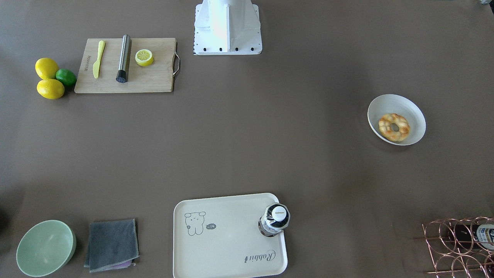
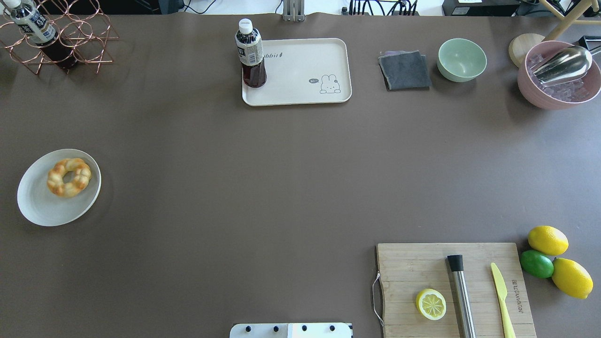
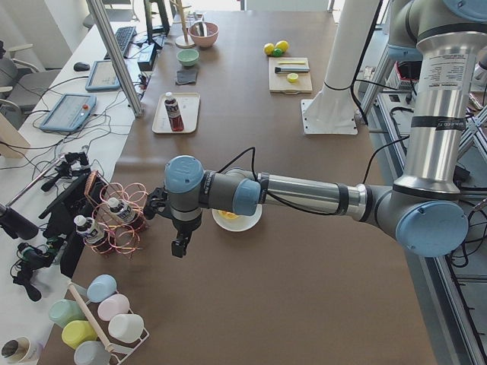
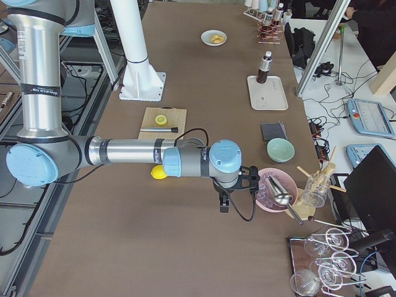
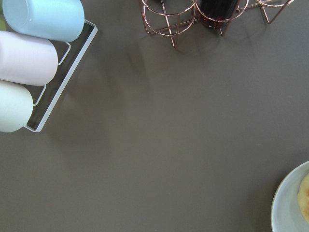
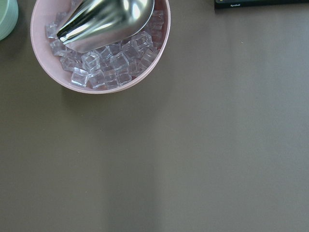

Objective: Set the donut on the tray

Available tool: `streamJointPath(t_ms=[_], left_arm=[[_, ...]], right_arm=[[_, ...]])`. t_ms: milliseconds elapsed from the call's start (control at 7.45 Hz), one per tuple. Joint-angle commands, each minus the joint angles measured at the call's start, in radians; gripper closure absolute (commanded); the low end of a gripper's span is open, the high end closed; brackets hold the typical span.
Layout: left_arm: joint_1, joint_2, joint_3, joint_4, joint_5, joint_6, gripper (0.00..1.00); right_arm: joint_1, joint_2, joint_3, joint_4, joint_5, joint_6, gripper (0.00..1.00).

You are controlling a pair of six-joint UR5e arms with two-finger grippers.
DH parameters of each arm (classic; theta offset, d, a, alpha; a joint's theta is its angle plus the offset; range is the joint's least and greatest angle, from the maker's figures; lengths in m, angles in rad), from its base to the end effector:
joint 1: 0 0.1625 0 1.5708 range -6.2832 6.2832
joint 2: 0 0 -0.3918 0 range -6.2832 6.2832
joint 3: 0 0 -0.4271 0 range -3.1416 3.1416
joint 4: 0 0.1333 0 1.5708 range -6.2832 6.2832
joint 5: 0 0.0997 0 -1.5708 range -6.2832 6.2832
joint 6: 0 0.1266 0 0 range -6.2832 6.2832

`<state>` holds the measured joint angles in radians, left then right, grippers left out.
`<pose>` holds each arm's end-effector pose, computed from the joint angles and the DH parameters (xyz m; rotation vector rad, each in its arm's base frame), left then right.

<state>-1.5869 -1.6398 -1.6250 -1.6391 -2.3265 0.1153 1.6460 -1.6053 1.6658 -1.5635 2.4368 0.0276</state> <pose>-0.0556 -0.5655 0.5724 0.2316 0.7405 0.1665 0.0757 -0.5136 0.6033 0.0841 -0.8640 0.0669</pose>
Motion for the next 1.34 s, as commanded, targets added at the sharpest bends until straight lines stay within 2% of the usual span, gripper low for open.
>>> streamJointPath(t_ms=[0,1207], left_arm=[[-0.001,0.002,0.001,0.001,0.001,-0.003,0.02],[-0.004,0.011,-0.016,0.001,-0.005,-0.002,0.02]], right_arm=[[0.000,-0.002,0.006,0.000,-0.001,0.000,0.00],[0.000,-0.008,0.017,0.000,-0.005,0.000,0.00]])
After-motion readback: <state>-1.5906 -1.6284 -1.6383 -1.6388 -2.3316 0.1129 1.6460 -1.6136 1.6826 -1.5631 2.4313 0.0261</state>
